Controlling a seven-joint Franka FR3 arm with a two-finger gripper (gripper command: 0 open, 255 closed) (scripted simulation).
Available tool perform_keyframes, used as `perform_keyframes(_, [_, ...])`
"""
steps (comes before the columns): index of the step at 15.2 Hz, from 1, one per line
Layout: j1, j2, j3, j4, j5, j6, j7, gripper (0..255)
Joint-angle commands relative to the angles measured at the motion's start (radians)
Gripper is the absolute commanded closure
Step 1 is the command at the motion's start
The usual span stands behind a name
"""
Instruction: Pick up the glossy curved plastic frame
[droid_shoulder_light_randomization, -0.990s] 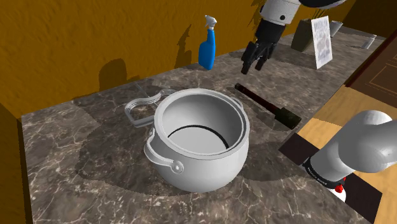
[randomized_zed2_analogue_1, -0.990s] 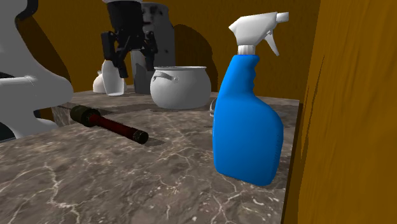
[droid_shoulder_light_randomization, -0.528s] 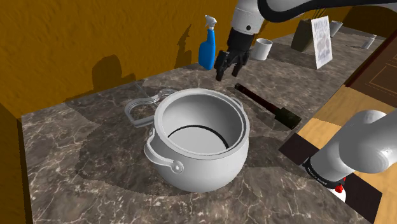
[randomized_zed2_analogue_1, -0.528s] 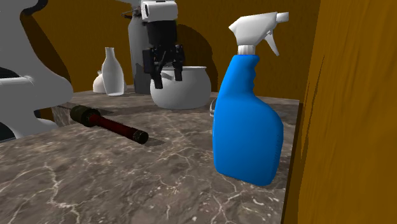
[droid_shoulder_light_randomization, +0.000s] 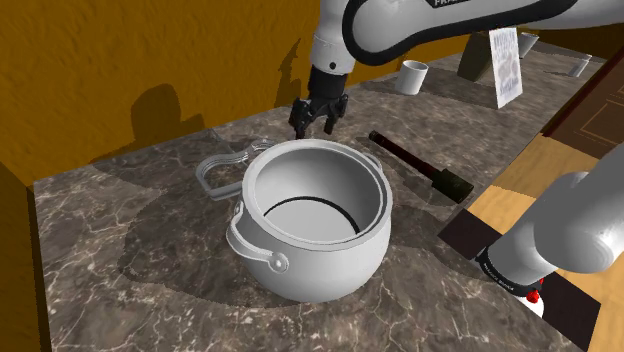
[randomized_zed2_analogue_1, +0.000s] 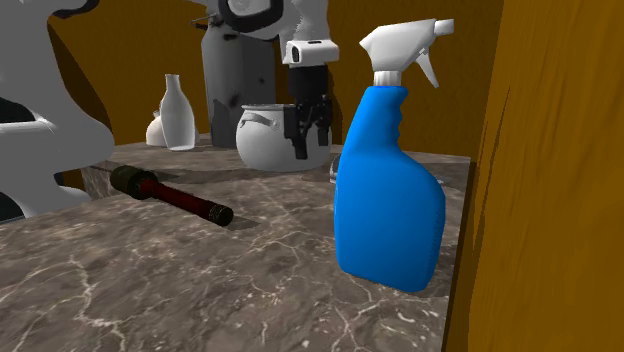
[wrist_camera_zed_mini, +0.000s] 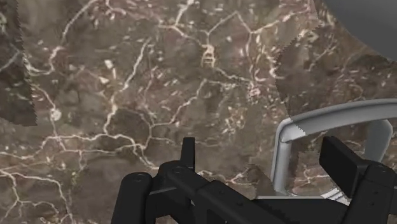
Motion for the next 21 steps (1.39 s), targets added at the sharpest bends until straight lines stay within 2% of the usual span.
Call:
perform_keyframes(1, [0.013, 0.082, 0.020, 0.061, -0.032, 0.020, 0.044, 0])
perform_keyframes(4, [0.040, 0.198, 0.039, 0.156, -0.083, 0.036, 0.105, 0])
perform_keyframes(12, [0.046, 0.233, 0.036, 0.094, -0.095, 0.131, 0.106, 0])
perform_keyframes(14, [0.046, 0.233, 0.036, 0.094, -0.094, 0.131, 0.106, 0])
perform_keyframes(15, [0.045, 0.233, 0.036, 0.093, -0.094, 0.132, 0.105, 255])
perform_keyframes(21, [0.046, 0.241, 0.035, 0.104, -0.097, 0.128, 0.107, 255])
